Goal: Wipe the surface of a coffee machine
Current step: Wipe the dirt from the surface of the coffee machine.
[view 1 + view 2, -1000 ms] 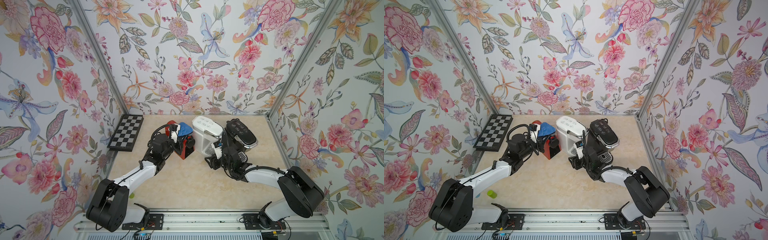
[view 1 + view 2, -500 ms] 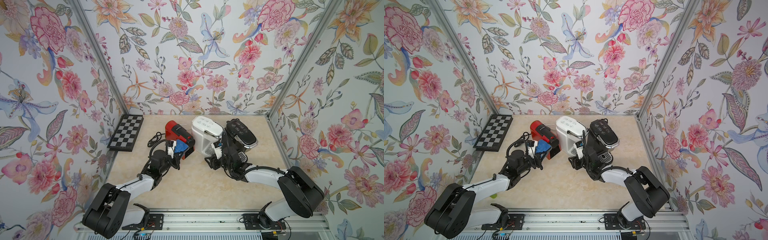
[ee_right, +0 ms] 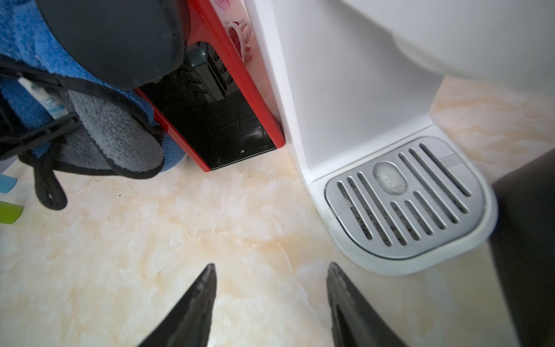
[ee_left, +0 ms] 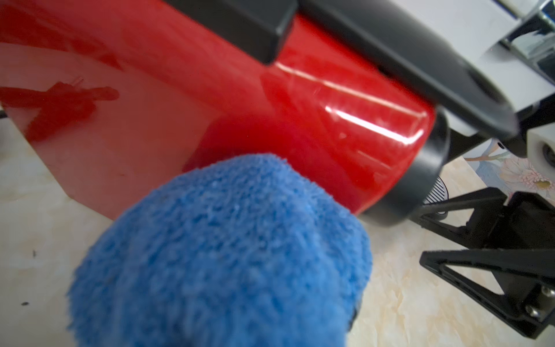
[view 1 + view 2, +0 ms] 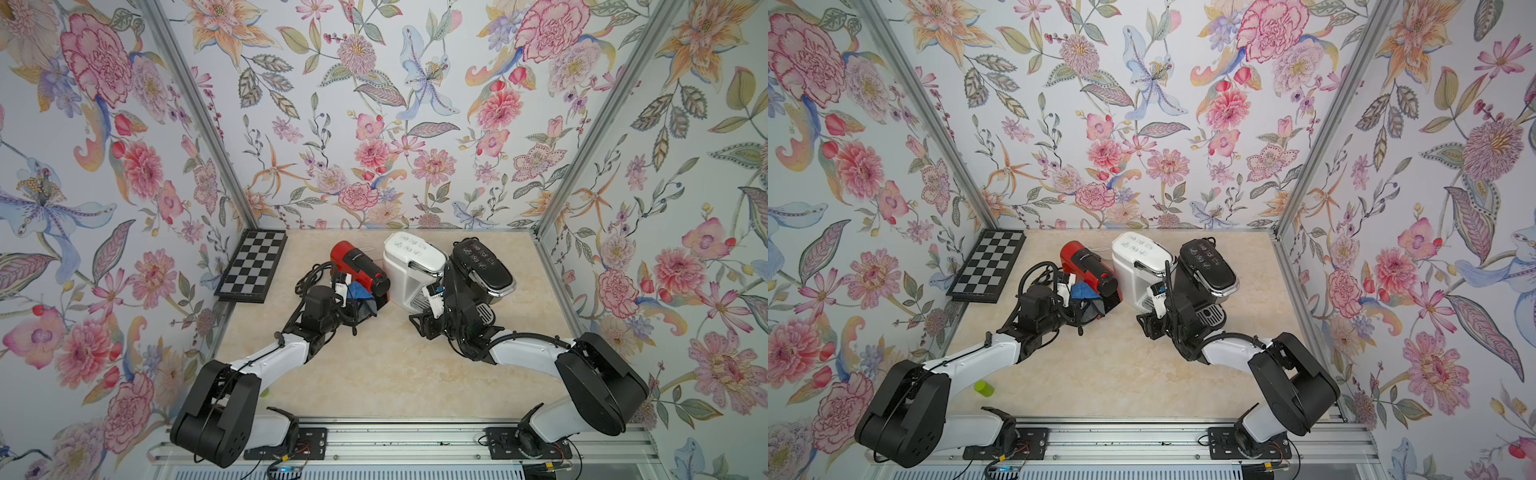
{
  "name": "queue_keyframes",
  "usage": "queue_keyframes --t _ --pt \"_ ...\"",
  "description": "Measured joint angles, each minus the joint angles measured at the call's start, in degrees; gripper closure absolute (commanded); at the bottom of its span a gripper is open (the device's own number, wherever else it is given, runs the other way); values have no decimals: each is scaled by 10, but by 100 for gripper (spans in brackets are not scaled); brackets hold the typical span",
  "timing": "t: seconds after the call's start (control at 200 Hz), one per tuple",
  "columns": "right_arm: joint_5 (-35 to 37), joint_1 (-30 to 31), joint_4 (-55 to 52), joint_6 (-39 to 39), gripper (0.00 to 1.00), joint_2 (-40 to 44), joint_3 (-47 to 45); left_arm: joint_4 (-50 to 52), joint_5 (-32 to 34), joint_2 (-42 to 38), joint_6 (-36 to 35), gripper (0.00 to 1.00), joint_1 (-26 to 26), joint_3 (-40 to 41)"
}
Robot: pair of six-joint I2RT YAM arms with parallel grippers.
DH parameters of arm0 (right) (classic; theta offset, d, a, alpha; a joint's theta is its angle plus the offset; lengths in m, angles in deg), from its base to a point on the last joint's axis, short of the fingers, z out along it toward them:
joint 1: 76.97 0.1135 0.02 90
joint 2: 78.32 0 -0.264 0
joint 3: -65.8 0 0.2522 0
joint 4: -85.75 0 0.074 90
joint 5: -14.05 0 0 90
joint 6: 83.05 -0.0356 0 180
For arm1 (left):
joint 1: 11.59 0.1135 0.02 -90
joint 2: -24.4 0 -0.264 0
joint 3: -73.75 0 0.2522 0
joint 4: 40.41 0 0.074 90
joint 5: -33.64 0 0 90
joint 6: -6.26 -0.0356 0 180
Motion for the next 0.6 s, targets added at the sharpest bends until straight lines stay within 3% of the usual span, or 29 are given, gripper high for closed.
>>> queue_keyframes --t 0.37,0.6 --pt "0 1 0 0 40 1 0 15 34 -20 -9 100 31 -41" --pt "0 4 0 0 40 1 0 -39 34 54 2 100 38 -35"
